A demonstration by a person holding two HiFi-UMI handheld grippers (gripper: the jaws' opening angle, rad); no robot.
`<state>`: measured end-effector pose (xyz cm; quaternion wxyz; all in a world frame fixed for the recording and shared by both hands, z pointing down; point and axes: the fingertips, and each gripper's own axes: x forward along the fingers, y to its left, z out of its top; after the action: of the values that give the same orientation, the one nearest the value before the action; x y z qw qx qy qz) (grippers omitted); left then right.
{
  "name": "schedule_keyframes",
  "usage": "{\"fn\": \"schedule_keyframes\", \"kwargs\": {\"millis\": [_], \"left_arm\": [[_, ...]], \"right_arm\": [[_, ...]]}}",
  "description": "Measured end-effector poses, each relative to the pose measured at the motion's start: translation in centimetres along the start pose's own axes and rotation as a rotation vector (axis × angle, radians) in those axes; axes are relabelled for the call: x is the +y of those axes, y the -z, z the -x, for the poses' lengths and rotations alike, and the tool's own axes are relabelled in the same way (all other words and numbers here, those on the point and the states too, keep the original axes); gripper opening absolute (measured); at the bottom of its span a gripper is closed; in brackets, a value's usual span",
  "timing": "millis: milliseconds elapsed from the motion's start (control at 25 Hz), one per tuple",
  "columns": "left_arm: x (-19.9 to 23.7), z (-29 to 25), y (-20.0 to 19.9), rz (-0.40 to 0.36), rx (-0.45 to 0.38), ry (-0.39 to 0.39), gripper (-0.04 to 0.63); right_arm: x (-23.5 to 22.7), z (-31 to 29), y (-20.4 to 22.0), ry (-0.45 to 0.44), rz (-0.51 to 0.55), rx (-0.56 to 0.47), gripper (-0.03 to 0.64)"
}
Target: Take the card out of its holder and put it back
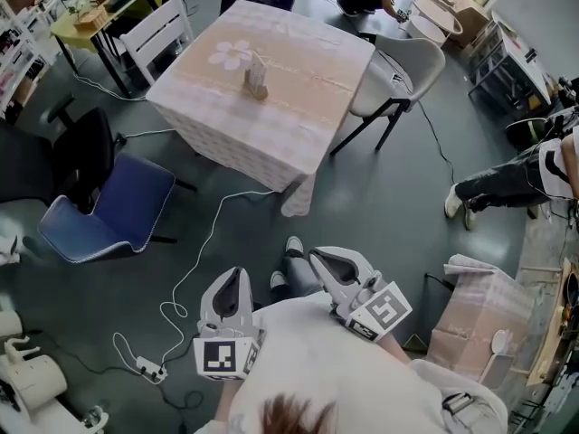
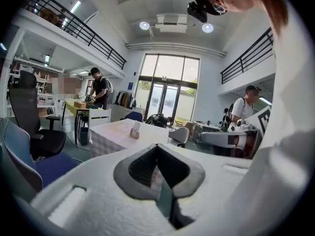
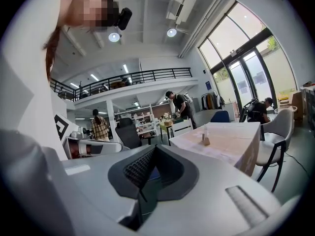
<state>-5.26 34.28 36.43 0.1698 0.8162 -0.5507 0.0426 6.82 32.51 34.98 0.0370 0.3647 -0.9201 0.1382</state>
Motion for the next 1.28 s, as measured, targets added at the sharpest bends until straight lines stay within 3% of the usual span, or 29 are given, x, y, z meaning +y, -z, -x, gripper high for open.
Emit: {"fn": "schedule_keyframes", "kwargs": {"millis": [760,1280], "left_arm": [[0.3,-11.1,-4.2,-0.010,-0.031,-0.037,0.000],[-4.1,-17.3,-5.3,-0.048,-0.038,0.045,0.000]], "right_arm": [[-10.7,-5.4,-4.9,-0.036,0.030,-0.008,-0.002],[-17.6,-3.3,-6.2,0.027,0.018,-0.054,-0.002]]}}
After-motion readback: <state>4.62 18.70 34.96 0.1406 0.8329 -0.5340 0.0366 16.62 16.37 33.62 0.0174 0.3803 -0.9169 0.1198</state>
